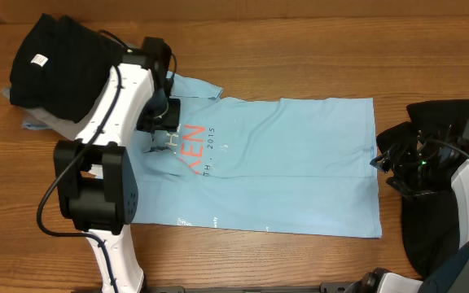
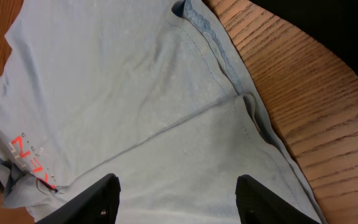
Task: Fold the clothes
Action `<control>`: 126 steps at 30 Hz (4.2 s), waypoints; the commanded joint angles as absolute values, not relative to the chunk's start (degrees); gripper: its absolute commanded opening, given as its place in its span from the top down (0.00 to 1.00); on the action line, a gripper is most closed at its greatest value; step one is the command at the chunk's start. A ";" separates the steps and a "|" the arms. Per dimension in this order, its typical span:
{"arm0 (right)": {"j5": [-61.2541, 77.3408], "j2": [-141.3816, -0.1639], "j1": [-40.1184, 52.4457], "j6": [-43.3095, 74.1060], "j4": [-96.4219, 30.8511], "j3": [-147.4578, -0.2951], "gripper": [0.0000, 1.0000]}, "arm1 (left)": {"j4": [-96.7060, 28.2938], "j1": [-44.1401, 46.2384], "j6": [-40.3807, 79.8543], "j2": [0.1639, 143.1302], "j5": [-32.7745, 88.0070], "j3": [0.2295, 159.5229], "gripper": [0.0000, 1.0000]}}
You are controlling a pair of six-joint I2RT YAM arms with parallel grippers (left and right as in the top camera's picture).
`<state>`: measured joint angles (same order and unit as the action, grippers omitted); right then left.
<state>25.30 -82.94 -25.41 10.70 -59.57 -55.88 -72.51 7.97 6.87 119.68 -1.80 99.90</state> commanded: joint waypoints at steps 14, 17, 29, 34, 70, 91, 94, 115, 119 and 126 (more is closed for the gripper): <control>25.56 -82.94 -25.12 10.63 -59.90 -56.97 0.36 | -66.11 9.08 3.81 121.40 -2.55 89.95 0.62; 25.58 -82.94 -25.12 10.63 -59.90 -56.97 0.36 | -64.75 9.08 3.73 121.40 -2.00 88.53 0.62; 25.58 -82.94 -25.12 10.63 -59.94 -56.97 0.36 | -66.37 9.08 3.88 121.38 -1.83 89.84 0.96; 25.56 -82.94 -25.12 10.63 -59.92 -56.97 0.36 | -69.69 9.08 4.29 121.38 -1.28 96.31 0.96; 25.58 -82.94 -25.12 10.63 -59.90 -56.97 0.35 | -62.98 10.68 -1.34 121.60 3.42 93.91 0.56; 25.58 -82.94 -25.12 10.61 -60.36 -56.97 0.35 | -56.77 12.78 -1.10 121.60 2.59 87.18 0.96; 25.58 -82.94 -25.12 10.63 -60.36 -56.97 0.35 | -59.13 12.78 -1.10 121.60 2.59 88.88 0.96; 25.56 -82.94 -25.12 10.63 -60.49 -56.97 0.34 | -58.22 12.78 -1.17 121.62 1.89 88.25 0.64; 25.56 -82.94 -25.12 10.63 -60.53 -56.97 0.34 | -57.56 12.78 -1.30 121.64 1.48 87.37 0.71; 25.56 -82.94 -25.12 10.61 -60.51 -56.97 0.34 | -58.67 12.78 -1.08 121.60 1.52 89.12 0.96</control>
